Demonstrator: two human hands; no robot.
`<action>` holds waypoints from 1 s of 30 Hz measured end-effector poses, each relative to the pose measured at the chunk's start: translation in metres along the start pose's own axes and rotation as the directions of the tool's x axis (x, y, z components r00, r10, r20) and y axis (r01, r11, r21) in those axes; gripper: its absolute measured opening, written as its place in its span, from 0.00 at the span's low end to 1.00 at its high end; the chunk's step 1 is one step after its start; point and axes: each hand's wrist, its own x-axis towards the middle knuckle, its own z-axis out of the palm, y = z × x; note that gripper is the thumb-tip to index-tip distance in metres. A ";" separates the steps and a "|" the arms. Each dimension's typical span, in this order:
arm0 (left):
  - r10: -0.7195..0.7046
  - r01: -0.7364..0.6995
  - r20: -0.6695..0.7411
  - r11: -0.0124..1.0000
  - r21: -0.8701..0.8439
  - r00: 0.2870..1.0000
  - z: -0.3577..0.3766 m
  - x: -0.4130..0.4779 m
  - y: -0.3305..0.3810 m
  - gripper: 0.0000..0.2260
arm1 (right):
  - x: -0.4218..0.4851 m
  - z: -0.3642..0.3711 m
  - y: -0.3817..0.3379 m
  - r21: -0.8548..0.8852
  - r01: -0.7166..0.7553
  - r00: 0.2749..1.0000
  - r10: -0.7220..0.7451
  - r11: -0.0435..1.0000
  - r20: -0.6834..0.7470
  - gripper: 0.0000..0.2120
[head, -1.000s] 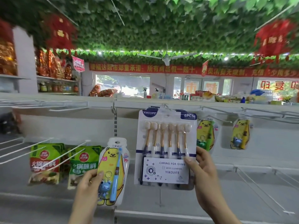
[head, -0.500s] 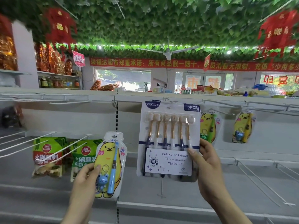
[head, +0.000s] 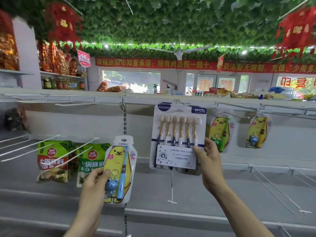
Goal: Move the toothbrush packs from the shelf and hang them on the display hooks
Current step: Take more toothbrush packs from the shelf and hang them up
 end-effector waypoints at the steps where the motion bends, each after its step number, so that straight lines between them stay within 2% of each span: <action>1: -0.001 0.001 0.000 1.000 -0.001 1.000 0.000 0.000 0.000 0.04 | 0.006 0.001 0.003 -0.011 0.003 1.000 -0.003 1.000 -0.004 0.16; 11: 0.008 -0.008 -0.005 1.000 -0.002 1.000 -0.006 -0.007 0.000 0.05 | 0.030 -0.001 0.022 -0.084 -0.013 1.000 0.011 0.996 -0.026 0.17; 14: 0.007 -0.007 0.015 1.000 -0.014 1.000 -0.007 -0.009 -0.002 0.05 | 0.019 -0.005 0.024 -0.222 -0.007 0.990 -0.025 0.975 -0.139 0.17; 16: 0.003 -0.002 0.037 0.999 -0.035 0.999 -0.005 -0.011 -0.004 0.05 | 0.003 -0.009 0.023 -0.342 0.011 0.969 -0.095 0.940 -0.228 0.16; 18: 0.006 -0.001 0.078 0.998 -0.057 0.997 0.001 -0.014 -0.005 0.04 | -0.016 -0.013 0.019 -0.439 0.054 0.951 -0.181 0.897 -0.252 0.16; 21: 0.002 0.017 0.173 0.994 -0.109 0.985 0.020 -0.025 -0.004 0.05 | -0.044 -0.011 -0.003 -0.401 0.091 0.968 -0.175 0.912 -0.178 0.13; 24: -0.006 0.051 0.283 0.987 -0.152 0.959 0.051 -0.039 -0.006 0.05 | -0.071 -0.010 -0.023 -0.367 0.097 0.994 -0.105 0.925 -0.001 0.11; 27: 0.022 0.053 0.399 0.983 -0.176 0.916 0.091 -0.061 -0.005 0.05 | -0.093 -0.019 -0.037 -0.379 0.085 0.989 -0.033 0.922 0.142 0.11; 30: 0.033 0.071 0.490 0.979 -0.193 0.871 0.130 -0.091 0.000 0.06 | -0.108 -0.039 -0.050 -0.305 0.011 0.991 0.031 0.952 0.131 0.12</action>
